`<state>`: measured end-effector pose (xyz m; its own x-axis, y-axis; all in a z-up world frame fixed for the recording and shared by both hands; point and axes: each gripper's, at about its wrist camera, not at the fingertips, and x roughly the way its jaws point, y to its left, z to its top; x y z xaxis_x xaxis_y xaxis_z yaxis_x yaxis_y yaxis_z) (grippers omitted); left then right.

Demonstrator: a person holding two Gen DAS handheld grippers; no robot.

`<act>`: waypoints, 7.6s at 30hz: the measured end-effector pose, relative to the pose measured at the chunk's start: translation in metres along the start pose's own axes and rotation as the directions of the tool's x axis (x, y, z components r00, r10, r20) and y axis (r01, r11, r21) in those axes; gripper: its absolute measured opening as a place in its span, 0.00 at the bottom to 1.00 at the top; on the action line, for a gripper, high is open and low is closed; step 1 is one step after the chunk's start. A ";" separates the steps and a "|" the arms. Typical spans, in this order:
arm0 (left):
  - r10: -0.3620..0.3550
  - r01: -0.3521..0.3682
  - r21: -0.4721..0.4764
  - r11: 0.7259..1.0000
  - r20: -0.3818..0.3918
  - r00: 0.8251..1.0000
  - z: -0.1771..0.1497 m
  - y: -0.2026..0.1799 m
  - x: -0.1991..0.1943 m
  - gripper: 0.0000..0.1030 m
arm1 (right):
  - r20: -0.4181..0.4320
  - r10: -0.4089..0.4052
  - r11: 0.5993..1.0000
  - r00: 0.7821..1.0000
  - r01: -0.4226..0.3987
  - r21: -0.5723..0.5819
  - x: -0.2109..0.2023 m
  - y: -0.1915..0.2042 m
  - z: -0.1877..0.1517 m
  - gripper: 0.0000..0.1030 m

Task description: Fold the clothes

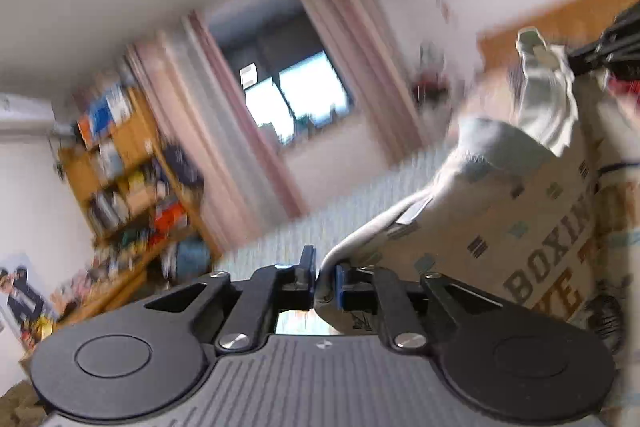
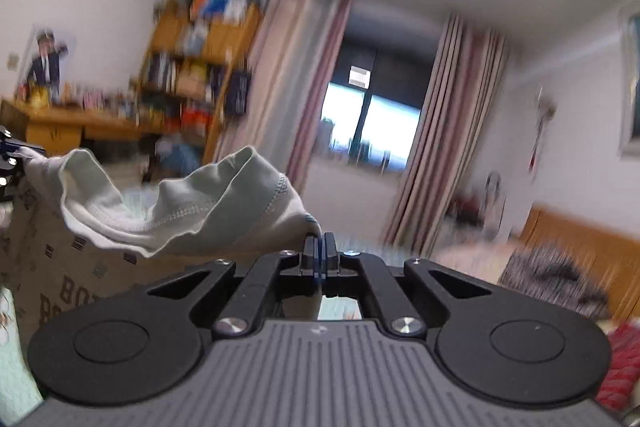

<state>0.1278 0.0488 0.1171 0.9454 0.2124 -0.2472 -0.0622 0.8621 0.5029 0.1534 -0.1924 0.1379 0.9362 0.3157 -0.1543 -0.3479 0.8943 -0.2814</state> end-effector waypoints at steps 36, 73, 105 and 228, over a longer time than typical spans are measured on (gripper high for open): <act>-0.377 0.137 -0.411 0.901 -0.589 0.715 -0.209 -0.087 0.183 0.78 | -0.470 0.168 0.963 0.867 -0.042 0.267 0.167 0.059 -0.237 0.10; -0.343 0.083 -0.413 0.907 -0.607 0.717 -0.207 -0.088 0.196 0.78 | -0.454 0.291 0.886 0.842 -0.058 0.460 0.137 0.038 -0.261 0.15; -0.350 0.085 -0.451 0.888 -0.546 0.761 -0.202 -0.066 0.171 0.78 | -0.460 0.044 0.889 0.887 0.175 0.424 0.135 -0.036 -0.265 0.32; -0.113 0.056 -0.128 0.990 -0.499 0.859 -0.157 -0.021 0.309 0.70 | -0.366 0.292 0.919 0.884 -0.152 0.364 0.269 -0.006 -0.237 0.29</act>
<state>0.3712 0.1690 -0.0997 0.6600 0.3144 -0.6823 -0.0497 0.9245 0.3780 0.3957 -0.1877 -0.1265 0.7076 0.4237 -0.5654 -0.4445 0.8890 0.1100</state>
